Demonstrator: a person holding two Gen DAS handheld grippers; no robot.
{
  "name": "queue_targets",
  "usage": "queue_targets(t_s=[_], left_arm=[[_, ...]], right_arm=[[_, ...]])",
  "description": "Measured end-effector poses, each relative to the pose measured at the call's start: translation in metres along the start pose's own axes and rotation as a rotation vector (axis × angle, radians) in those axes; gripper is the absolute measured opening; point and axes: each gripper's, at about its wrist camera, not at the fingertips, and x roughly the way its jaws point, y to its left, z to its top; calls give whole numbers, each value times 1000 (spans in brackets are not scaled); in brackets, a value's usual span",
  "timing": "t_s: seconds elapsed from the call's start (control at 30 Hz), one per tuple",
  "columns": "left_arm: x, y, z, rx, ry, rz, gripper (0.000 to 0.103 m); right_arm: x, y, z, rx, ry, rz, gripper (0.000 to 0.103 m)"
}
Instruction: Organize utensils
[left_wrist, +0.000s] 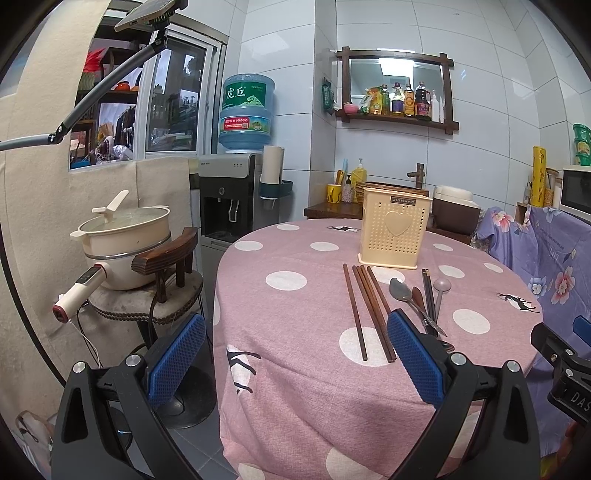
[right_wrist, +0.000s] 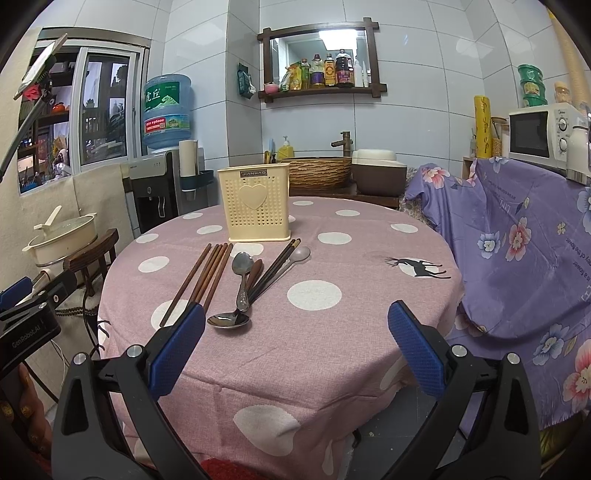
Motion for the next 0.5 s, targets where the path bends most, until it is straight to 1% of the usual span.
queue_targets(t_s=[0.5], left_arm=[[3, 3, -4, 0, 8, 2, 98]], right_arm=[[3, 0, 0, 0, 8, 2, 98]])
